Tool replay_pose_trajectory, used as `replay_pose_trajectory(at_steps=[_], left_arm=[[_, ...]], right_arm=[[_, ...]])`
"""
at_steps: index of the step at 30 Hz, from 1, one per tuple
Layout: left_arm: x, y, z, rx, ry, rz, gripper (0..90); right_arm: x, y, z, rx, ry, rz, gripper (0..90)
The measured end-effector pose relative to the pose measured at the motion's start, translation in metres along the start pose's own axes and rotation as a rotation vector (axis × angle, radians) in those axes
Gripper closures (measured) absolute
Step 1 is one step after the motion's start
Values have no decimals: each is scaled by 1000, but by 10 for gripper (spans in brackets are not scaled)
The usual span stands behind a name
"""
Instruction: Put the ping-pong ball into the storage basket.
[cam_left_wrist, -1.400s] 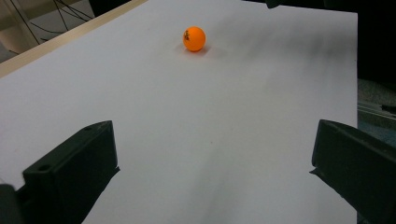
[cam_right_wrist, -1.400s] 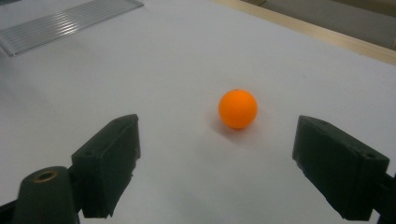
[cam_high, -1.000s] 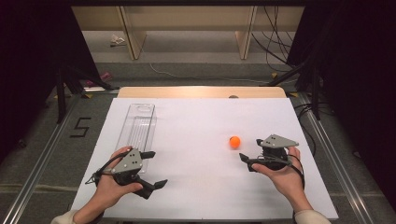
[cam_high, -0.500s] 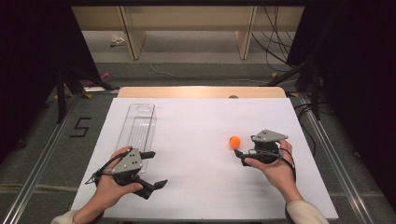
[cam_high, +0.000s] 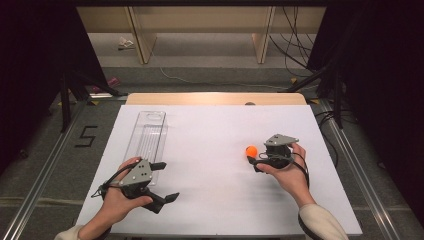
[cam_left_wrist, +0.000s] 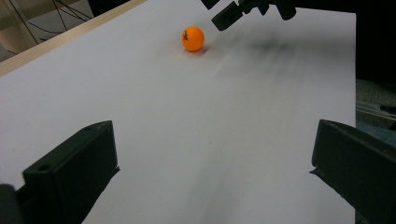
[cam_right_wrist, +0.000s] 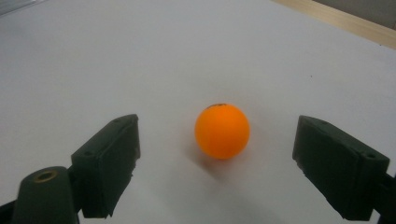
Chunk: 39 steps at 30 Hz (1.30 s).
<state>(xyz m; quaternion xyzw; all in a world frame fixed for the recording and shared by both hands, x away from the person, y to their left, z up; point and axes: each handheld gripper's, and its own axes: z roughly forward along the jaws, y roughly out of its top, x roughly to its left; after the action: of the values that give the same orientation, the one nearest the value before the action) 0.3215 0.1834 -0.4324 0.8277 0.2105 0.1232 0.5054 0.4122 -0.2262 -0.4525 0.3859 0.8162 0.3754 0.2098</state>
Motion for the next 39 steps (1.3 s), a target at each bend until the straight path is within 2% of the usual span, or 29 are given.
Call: replay_pose_trajectory(at_steps=[14,23,39], left_arm=[[0,0,-1,-1,-1,1,0],[0,0,-1,-2,0,3,0],[-1,0,-1,0,-2,5,0]], right_arm=[[-3,5,31,57,-4,-8,159],[-5,5,45,85,-6,-4,171],[-7,4,54,111,-17,3,287]])
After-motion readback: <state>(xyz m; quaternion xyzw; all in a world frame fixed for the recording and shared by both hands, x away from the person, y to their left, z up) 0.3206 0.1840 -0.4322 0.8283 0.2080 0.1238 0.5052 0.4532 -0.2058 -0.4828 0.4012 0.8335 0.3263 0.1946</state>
